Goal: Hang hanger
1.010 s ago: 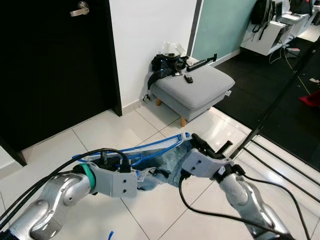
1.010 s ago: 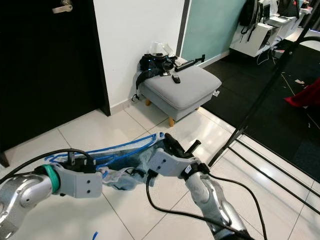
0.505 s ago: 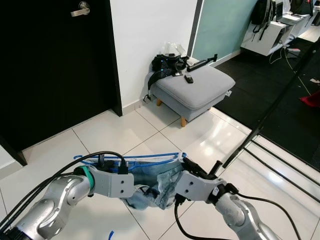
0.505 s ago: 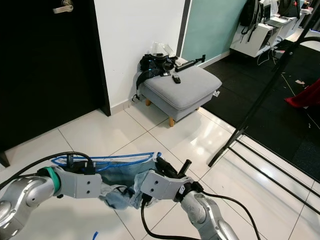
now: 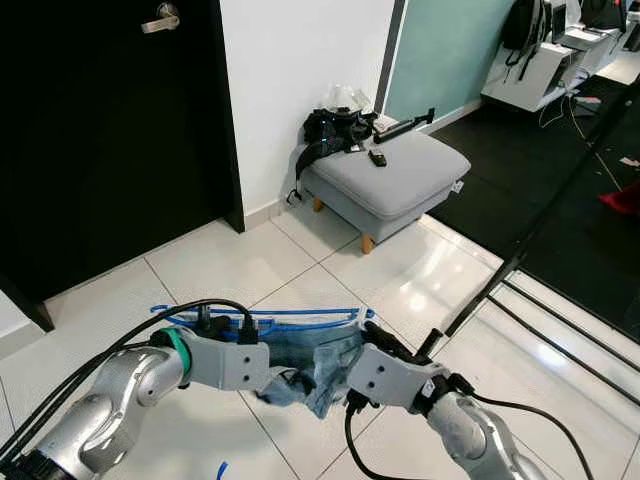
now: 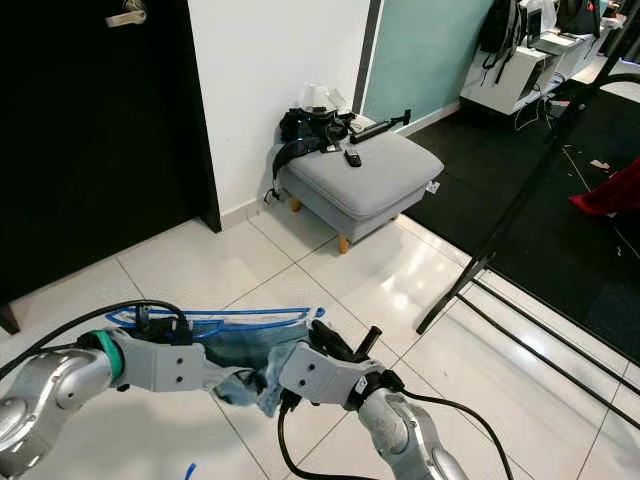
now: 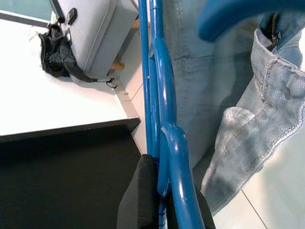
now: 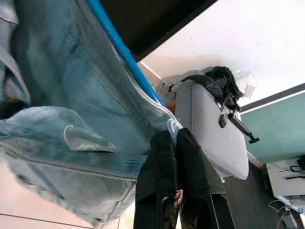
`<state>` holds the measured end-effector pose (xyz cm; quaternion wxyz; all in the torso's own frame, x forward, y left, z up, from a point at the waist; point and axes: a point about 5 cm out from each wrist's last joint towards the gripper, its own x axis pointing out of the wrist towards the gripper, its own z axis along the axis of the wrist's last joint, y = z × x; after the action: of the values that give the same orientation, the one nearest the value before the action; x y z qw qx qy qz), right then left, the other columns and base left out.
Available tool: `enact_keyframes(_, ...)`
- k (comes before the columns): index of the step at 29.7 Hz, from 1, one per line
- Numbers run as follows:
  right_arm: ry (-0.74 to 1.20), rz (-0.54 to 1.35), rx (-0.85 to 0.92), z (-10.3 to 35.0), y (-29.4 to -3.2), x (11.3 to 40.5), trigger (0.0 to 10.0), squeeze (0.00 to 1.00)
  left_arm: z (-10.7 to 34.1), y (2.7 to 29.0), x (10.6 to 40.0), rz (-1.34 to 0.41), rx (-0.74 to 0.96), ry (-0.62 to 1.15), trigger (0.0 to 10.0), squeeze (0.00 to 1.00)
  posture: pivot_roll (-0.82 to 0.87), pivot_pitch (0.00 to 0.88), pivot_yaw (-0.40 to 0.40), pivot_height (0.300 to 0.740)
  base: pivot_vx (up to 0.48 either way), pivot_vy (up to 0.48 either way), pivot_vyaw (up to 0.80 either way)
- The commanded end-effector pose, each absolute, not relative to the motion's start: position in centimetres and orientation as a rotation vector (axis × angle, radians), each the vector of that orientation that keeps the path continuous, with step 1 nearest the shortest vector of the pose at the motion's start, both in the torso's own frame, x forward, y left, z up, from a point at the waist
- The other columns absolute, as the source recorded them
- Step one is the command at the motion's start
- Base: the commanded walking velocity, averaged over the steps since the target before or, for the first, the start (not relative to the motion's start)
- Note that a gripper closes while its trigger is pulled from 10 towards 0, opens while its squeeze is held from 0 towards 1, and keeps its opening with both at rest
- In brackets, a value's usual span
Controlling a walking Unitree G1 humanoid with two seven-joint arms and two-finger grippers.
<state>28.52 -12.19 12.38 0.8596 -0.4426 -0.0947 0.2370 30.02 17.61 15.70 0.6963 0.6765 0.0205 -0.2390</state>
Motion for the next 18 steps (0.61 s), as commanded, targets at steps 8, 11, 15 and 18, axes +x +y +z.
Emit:
enact_keyframes(8, -0.291, 0.372, -0.981, 15.9, -15.4, 29.3, 0.0, 0.00, 14.0, 21.4, 28.8, -0.548, 1.590, 0.200, 10.0, 0.00, -0.03, 0.141, 0.045, 0.740, 0.000, 0.000, 0.00)
enact_keyframes(11, -0.274, 0.344, -1.004, 16.1, -16.6, 29.2, 0.0, 0.00, 14.2, 22.4, 28.5, -0.533, 1.604, 0.225, 10.0, 0.00, -0.03, 0.142, 0.045, 0.740, 0.000, 0.000, 0.00)
enact_keyframes(15, -0.290, 0.357, -0.993, 16.4, -16.1, 29.1, 0.0, 0.00, 14.3, 22.6, 28.8, -0.513, 1.605, 0.230, 10.0, 0.00, -0.03, 0.146, 0.045, 0.740, 0.000, 0.000, 0.00)
enact_keyframes(18, -0.321, 0.400, -0.959, 16.7, -14.5, 28.6, 0.0, 0.00, 14.3, 22.1, 29.2, -0.497, 1.597, 0.219, 10.0, 0.00, -0.03, 0.145, 0.045, 0.740, 0.000, 0.000, 0.00)
